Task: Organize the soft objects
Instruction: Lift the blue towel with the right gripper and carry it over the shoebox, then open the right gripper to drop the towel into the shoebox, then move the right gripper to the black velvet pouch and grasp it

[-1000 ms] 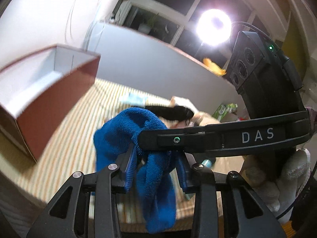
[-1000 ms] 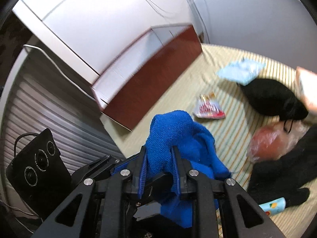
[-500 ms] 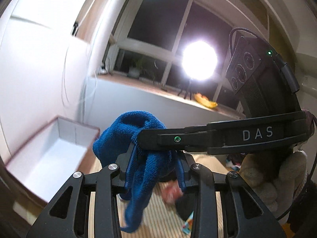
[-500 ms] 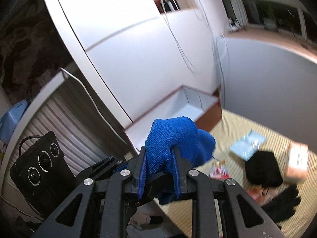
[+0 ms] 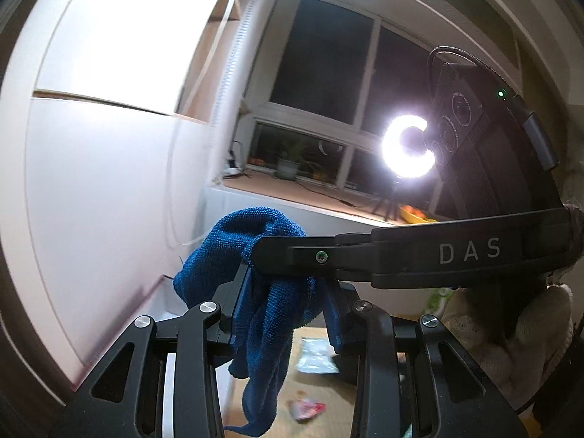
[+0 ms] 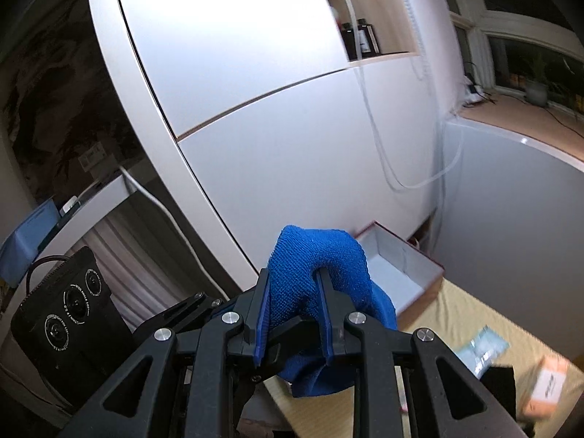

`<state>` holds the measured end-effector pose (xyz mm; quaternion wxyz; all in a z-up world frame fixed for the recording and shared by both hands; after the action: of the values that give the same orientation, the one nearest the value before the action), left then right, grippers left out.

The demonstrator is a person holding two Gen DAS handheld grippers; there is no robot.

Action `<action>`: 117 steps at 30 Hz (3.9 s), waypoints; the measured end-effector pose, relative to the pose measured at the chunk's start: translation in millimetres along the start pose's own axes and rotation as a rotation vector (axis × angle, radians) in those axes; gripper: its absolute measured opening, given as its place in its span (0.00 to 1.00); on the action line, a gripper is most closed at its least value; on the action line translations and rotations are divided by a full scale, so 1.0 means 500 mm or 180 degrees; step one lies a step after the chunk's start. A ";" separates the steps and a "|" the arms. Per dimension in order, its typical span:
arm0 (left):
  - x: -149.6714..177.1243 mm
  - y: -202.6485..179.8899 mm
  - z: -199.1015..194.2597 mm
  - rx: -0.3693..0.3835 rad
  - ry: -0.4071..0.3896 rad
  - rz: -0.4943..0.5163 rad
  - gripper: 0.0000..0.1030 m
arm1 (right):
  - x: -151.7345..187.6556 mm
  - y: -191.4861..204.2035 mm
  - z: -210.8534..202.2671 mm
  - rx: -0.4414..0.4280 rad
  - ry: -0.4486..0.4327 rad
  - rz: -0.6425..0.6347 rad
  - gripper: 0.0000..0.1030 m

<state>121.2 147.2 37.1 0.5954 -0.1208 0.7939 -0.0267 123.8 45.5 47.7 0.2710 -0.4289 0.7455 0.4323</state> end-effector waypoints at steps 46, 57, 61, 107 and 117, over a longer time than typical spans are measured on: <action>0.219 0.126 0.067 -0.0409 0.0949 -0.0333 0.54 | 0.212 -0.246 -0.042 0.0644 0.0277 0.0450 0.59; 0.316 -0.033 0.048 0.0174 0.1234 -0.0304 0.54 | 0.398 -0.309 -0.337 0.1169 -0.0299 0.0918 0.59; 0.359 -0.091 0.041 0.0348 0.1393 -0.0229 0.54 | 0.491 -0.337 -0.384 0.1297 -0.0228 0.1170 0.59; 0.488 -0.187 0.061 0.0503 0.1857 0.0126 0.54 | 0.572 -0.379 -0.320 0.0986 -0.0152 0.1577 0.18; 0.487 -0.231 0.083 0.0624 0.1876 0.0118 0.54 | 0.534 -0.428 -0.330 0.0842 -0.0164 0.1713 0.18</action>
<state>115.2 -14.9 -182.1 0.3487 -0.0354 0.9280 -0.1262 175.8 -263.0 -168.5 0.2191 -0.1658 0.8751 0.3985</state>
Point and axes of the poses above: each gripper's, at about its wrist camera, not at the fingertips, and z roughly the way its jaws point, y to its left, x to its underside, the point moved 7 cm from there along z, roughly the way its jaws point, and after that the axes turned 13 degrees about -x, right-handed, at the moved point
